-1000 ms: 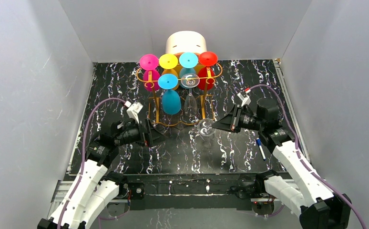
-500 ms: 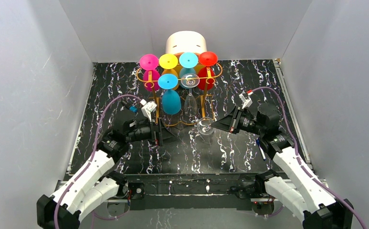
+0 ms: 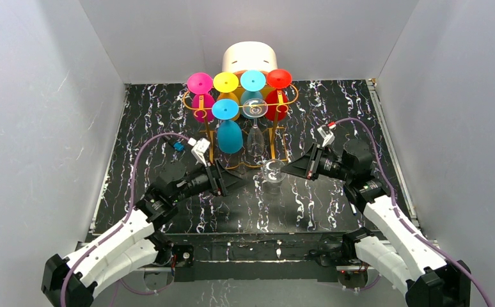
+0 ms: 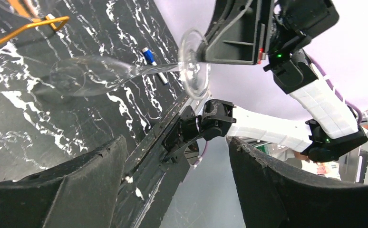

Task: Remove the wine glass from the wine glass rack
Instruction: Place the wine glass at the center of the board.

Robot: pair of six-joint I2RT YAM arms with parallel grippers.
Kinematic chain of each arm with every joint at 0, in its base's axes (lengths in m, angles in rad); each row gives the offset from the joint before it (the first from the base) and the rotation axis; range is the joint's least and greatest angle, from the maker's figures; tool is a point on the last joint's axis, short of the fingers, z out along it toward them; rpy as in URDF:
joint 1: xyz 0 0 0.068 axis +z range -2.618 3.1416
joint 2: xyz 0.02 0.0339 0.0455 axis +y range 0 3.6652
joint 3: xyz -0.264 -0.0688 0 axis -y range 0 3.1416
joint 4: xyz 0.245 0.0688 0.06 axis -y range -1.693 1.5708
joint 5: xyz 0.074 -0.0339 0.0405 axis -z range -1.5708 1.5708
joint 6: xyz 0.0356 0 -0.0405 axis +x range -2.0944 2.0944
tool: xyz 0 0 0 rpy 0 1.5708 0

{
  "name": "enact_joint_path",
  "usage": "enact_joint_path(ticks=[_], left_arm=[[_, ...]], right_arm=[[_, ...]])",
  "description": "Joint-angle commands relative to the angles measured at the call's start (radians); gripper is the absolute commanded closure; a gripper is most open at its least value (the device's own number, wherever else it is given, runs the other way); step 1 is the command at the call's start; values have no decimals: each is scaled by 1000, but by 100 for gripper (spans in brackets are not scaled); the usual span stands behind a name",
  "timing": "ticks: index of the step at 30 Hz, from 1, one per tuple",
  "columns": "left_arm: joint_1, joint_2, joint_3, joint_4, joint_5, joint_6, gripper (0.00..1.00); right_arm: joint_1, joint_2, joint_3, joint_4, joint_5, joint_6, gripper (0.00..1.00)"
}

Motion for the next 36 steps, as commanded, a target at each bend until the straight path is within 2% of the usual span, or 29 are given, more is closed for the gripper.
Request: enact_joint_path(ticks=[1, 12, 25, 28, 31, 36], left_arm=[[-76, 26, -13, 148, -114, -28, 25], [-276, 210, 15, 318, -277, 12, 34], [-315, 232, 11, 371, -377, 9, 54], [-315, 235, 6, 401, -357, 12, 61], [-315, 276, 63, 355, -288, 48, 67], [-316, 336, 83, 371, -202, 38, 90]], right_arm=[[6, 20, 29, 90, -56, -39, 99], [8, 20, 39, 113, -118, -65, 99], [10, -1, 10, 183, -182, -47, 99], [10, -8, 4, 173, -207, -64, 99], [9, -40, -26, 169, -226, -72, 99], [10, -85, -38, 176, -229, -78, 99]])
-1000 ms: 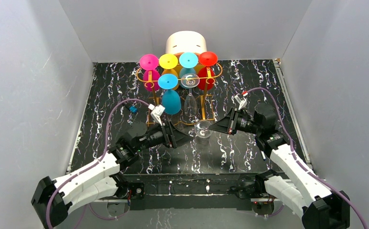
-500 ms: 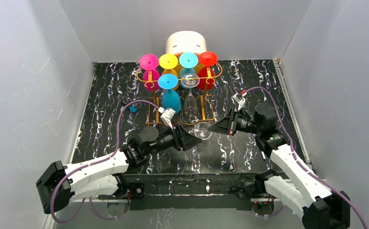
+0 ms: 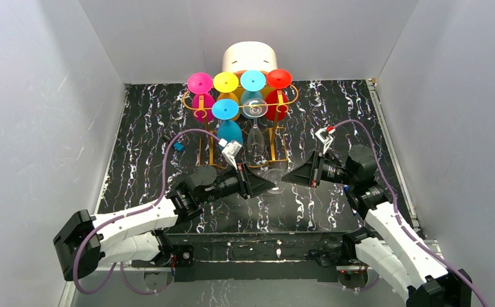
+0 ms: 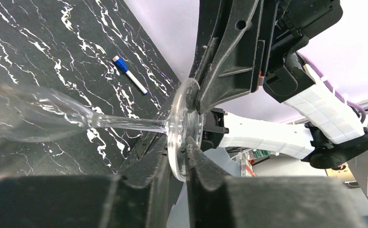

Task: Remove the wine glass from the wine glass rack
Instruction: Place the wine glass at the center of the board.

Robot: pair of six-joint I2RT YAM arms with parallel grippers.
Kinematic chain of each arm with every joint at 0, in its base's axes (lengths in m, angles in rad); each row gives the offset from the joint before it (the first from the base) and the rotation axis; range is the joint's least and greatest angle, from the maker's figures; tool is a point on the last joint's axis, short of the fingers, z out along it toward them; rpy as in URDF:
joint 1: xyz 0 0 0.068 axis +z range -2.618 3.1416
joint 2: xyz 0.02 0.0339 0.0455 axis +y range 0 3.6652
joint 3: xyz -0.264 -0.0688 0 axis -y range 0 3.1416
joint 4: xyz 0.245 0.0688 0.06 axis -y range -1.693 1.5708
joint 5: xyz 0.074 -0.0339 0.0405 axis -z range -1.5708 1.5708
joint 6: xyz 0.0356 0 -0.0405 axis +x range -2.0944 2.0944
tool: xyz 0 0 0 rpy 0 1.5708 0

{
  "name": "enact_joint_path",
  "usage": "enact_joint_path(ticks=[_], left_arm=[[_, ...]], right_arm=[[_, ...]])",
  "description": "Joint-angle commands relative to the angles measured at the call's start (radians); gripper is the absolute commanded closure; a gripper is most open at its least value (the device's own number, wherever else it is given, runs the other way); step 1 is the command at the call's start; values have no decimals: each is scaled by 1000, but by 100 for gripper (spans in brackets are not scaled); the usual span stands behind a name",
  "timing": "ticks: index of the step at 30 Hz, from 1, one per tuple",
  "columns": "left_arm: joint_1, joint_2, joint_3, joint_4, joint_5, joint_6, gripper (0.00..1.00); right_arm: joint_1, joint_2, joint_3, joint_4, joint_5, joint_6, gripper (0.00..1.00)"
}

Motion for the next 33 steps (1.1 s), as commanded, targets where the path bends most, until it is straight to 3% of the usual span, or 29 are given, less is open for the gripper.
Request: enact_joint_path(ticks=[1, 3, 5, 11, 15, 21, 23, 25, 28, 30, 33], left_arm=[[-5, 29, 29, 16, 61, 20, 94], [-7, 32, 27, 21, 68, 11, 100], [-9, 32, 25, 21, 77, 9, 100], [-10, 26, 25, 21, 121, 18, 100], [-19, 55, 41, 41, 164, 7, 100], [-23, 50, 38, 43, 154, 5, 100], [-23, 36, 33, 43, 140, 10, 100], [-23, 30, 33, 42, 135, 14, 100], [-23, 31, 42, 34, 138, 22, 100], [-23, 32, 44, 34, 137, 22, 100], [-23, 35, 46, 40, 132, 16, 100]], right_arm=[[5, -42, 13, 63, -43, -20, 99], [4, -48, 21, 31, -13, -30, 99], [5, -55, 32, 8, 35, -39, 99], [5, -47, 57, 24, 46, -47, 79], [6, -17, 72, 28, 22, -40, 74], [5, 15, 89, 59, -45, -22, 83], [6, 25, 118, -30, -47, -81, 76], [6, 35, 142, -101, -46, -134, 61], [6, 51, 153, -122, -82, -155, 53], [7, 64, 156, -126, -112, -161, 53], [7, 103, 196, -192, -187, -226, 63]])
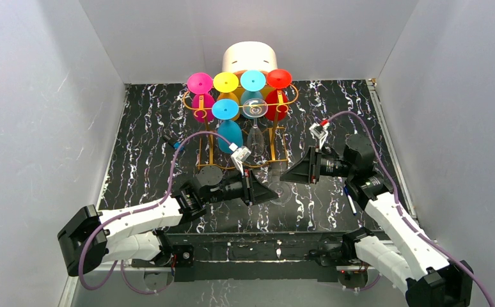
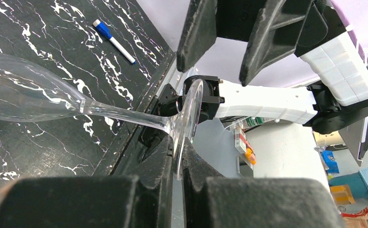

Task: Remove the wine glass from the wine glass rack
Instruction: Place the wine glass at the center of the board.

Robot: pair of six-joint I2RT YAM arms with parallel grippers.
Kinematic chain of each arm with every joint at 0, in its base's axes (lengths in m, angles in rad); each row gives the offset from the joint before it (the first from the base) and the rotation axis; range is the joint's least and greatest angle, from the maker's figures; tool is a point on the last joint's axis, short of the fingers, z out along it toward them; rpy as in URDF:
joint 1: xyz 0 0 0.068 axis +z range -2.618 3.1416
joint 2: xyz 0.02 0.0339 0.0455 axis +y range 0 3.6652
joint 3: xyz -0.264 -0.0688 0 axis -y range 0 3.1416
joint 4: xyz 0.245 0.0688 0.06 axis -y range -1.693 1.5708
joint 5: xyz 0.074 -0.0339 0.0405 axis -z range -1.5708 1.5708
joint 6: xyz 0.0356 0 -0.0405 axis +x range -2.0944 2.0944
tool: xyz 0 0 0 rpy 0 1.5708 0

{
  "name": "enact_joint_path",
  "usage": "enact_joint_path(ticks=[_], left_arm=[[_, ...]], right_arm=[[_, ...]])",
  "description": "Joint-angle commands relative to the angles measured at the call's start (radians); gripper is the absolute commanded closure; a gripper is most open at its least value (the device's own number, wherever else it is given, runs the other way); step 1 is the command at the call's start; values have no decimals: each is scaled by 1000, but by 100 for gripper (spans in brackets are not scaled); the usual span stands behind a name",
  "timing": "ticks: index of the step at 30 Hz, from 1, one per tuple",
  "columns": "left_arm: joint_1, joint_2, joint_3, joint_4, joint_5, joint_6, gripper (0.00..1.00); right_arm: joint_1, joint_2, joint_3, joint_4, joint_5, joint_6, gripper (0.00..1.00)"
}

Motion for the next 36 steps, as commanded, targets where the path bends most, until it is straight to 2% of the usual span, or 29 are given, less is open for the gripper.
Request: enact_joint_path(ticks=[1, 4, 5, 8, 9, 11, 13, 15, 16, 17, 20, 23, 27, 30, 32, 36], left_arm=[[-3, -25, 43, 39, -12, 21, 100], [-3, -30, 46, 42, -21, 24, 100], [-3, -30, 46, 43, -19, 26, 100], [-3, -34, 44, 43, -19, 25, 100], [-3, -37, 40, 44, -22, 26, 100], [-3, -45, 33, 50, -31, 24, 100], [-3, -48, 29, 59, -32, 22, 100], [-3, -45, 25, 74, -33, 8, 100], [-3, -46, 22, 83, -43, 2, 100], [-3, -49, 19, 92, -58, -4, 100], [-3, -63, 13, 113, -86, -14, 100], [-3, -72, 7, 107, -89, -18, 100], [-3, -70, -3, 106, -67, -24, 77], [-3, -78, -2, 93, -61, -31, 58], [-3, -79, 4, 69, -55, -39, 55], [-3, -78, -12, 89, -64, -94, 61]], right_arm=[[7, 50, 101, -128, -121, -132, 63], [10, 81, 132, -235, -113, -205, 59], [10, 89, 136, -253, -119, -212, 61], [11, 91, 137, -253, -124, -216, 77], [12, 90, 137, -252, -126, -216, 78], [12, 87, 133, -249, -133, -217, 68], [14, 85, 120, -208, -155, -189, 64], [22, 87, 100, -132, -175, -141, 86], [32, 91, 101, -107, -155, -121, 94], [46, 98, 113, -98, -131, -117, 98], [60, 115, 188, -162, -74, -189, 99], [60, 114, 194, -187, -28, -205, 99], [61, 107, 173, -147, -5, -164, 99], [63, 70, 156, -129, 68, -162, 99], [64, 45, 138, -91, 97, -146, 99], [64, 14, 115, -41, 132, -123, 99]])
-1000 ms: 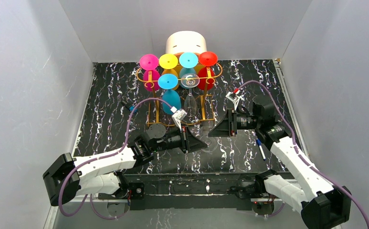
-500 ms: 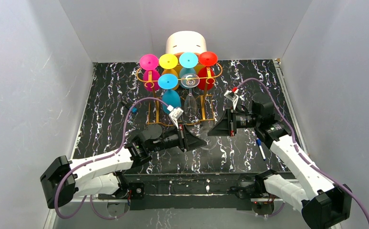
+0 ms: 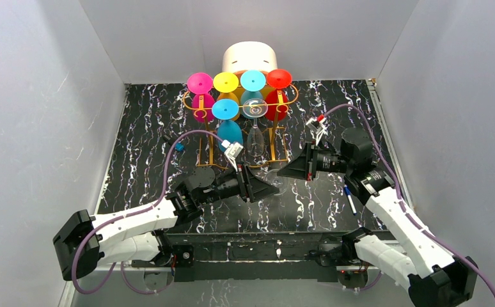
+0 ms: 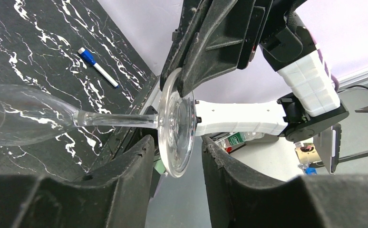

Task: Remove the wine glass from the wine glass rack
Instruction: Place the wine glass at the center of the board.

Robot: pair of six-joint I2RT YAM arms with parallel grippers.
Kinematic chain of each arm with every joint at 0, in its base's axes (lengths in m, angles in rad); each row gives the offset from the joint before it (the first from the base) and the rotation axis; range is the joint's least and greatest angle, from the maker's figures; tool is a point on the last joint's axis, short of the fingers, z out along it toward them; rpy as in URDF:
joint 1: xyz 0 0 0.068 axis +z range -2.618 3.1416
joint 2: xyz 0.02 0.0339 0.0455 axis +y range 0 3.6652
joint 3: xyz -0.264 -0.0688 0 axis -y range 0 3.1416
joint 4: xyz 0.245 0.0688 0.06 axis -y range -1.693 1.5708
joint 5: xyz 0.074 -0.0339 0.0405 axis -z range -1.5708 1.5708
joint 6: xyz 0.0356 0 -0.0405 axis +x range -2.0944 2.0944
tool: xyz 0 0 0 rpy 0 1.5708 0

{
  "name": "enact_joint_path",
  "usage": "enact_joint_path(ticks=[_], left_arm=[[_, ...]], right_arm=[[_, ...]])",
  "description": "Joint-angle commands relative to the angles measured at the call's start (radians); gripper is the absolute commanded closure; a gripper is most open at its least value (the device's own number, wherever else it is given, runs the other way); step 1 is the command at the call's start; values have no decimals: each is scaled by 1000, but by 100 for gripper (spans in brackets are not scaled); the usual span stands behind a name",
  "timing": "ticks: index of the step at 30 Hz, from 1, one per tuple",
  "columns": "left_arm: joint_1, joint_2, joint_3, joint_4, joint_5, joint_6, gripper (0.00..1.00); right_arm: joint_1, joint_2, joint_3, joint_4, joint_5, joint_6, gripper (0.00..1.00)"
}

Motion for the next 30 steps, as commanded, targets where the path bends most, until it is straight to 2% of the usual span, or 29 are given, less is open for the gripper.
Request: enact_joint_path(ticks=[1, 9, 11, 12, 13, 15, 17, 21, 24, 25, 28, 30], left_arm=[[-3, -19, -13, 42, -13, -51, 61], [-3, 10, -7, 50, -9, -114, 55], [-3, 16, -8, 46, -29, -161, 67], [-3, 21, -15, 50, -41, -204, 69], [-3, 32, -19, 66, -33, -231, 68], [-3, 56, -16, 94, 5, -253, 57], [-3, 66, -8, 96, 24, -251, 57], [-3, 77, 12, 96, 44, -243, 62], [-3, 58, -10, 98, -23, -257, 79], [-3, 39, -30, 105, -64, -269, 80], [-3, -16, -72, 123, -132, -275, 68], [-3, -27, -78, 123, -142, -274, 68]], right_arm=[[6, -49, -18, 115, 60, 33, 99], [8, -93, -97, 226, 112, 109, 99], [8, -101, -99, 212, 118, 91, 99], [9, -101, -99, 199, 120, 82, 99], [9, -102, -99, 190, 130, 78, 99], [8, -99, -99, 182, 135, 76, 99], [9, -95, -102, 187, 130, 79, 99], [11, -97, -113, 196, 131, 74, 99], [10, -96, -120, 201, 105, 67, 99], [10, -93, -123, 201, 94, 66, 99], [10, -87, -128, 199, 64, 69, 99], [10, -91, -133, 204, 64, 74, 99]])
